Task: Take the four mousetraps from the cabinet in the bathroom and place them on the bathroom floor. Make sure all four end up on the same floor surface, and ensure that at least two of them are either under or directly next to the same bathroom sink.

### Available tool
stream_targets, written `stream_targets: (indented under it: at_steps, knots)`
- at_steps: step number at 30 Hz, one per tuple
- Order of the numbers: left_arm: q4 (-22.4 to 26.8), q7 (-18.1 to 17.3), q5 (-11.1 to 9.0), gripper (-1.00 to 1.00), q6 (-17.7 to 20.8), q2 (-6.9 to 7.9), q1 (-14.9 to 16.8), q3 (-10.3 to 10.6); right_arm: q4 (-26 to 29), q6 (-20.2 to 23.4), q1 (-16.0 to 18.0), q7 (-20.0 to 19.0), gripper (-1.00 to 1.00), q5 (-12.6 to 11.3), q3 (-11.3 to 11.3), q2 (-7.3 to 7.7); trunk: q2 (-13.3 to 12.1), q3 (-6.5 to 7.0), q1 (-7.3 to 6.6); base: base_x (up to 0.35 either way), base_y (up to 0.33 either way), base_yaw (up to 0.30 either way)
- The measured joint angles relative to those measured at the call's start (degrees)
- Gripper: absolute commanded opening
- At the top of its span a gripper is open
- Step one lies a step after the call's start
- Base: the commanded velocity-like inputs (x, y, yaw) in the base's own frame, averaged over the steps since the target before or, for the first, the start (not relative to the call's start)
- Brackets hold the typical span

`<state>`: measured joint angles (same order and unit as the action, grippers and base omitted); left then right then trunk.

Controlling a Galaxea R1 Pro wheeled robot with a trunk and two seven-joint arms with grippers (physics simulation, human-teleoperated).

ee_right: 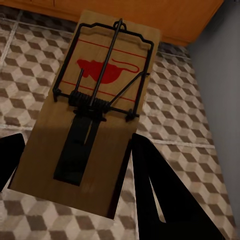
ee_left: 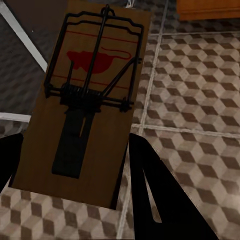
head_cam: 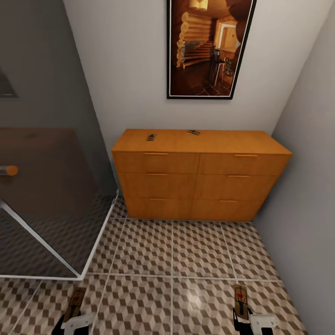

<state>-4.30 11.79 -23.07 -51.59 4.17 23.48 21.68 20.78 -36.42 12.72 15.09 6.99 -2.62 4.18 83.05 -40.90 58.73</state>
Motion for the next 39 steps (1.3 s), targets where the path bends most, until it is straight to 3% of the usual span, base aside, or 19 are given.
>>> stream_targets:
  at_steps: [39]
  knots:
    - [0.0, -0.01, -0.01, -1.0, 0.6, -0.35, -0.01, -0.01, -0.17, 0.09, 0.01, 0.01, -1.0, -0.01, 0.04, -0.06, 0.0, 0.0, 0.0, 0.0, 0.0, 0.283]
